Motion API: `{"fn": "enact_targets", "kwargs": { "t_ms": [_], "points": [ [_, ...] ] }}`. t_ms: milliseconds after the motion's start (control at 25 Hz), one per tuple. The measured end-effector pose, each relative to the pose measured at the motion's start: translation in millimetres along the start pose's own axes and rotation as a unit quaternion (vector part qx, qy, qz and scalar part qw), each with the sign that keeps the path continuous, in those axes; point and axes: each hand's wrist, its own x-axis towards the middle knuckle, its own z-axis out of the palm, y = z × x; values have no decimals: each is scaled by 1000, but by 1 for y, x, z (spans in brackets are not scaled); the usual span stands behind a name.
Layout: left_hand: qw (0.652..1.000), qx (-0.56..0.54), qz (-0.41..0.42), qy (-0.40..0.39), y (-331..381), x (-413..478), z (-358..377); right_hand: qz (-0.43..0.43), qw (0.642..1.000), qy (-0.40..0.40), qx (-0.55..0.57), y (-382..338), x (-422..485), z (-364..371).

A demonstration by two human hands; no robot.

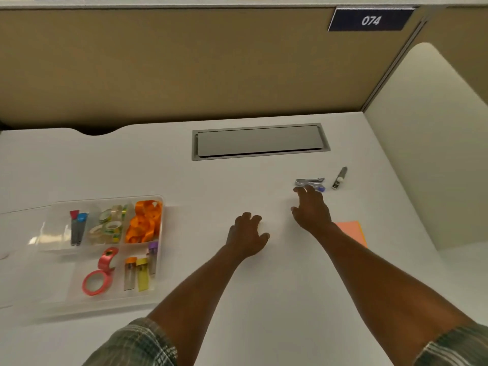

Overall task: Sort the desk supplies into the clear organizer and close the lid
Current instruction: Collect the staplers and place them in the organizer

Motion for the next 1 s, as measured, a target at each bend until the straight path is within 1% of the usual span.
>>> {"fn": "enact_targets", "kwargs": {
  "t_ms": [80,160,240,320,360,400,440,520,600,640,680,720,760,800,840,880,920,1000],
  "points": [
    [997,71,10,-8,-2,-3,13,-17,1000,-16,-21,14,16,-5],
    [992,124,32,-8,-8,-7,23,-30,999,-15,-40,20,31,-10],
    [990,137,41,-6,-14,-8,29,-28,998,-11,-61,24,46,-11],
    [990,135,42,1,-16,-9,32,-16,997,-28,-76,28,58,-9],
    [990,133,40,6,-15,-8,33,-19,995,-18,-93,31,62,-8],
    [991,129,35,9,-13,-7,34,-34,993,18,-110,34,64,-5],
    [992,124,26,13,-10,-6,35,-58,988,58,-133,36,64,-3],
    [994,107,3,21,0,-3,34,-108,971,103,-185,41,62,4],
    [995,92,-12,41,12,0,33,-140,968,103,-181,40,61,9],
    [994,91,-11,58,18,2,32,-130,981,70,-126,36,58,8],
    [992,96,0,78,23,4,33,-93,995,21,-40,28,54,4],
    [990,105,18,97,28,6,33,-39,994,-68,74,21,49,-2],
    [986,112,41,114,33,9,32,9,966,-167,196,15,45,-8],
    [983,115,62,128,37,12,30,38,921,-246,300,10,39,-16],
    [980,114,83,142,41,15,27,51,873,-304,377,7,34,-25],
    [975,108,108,160,44,18,25,57,833,-347,427,7,31,-31],
    [968,98,139,185,45,21,24,58,808,-377,448,7,29,-37],
    [953,61,184,231,46,27,24,53,786,-423,448,9,26,-48]
  ]
}}
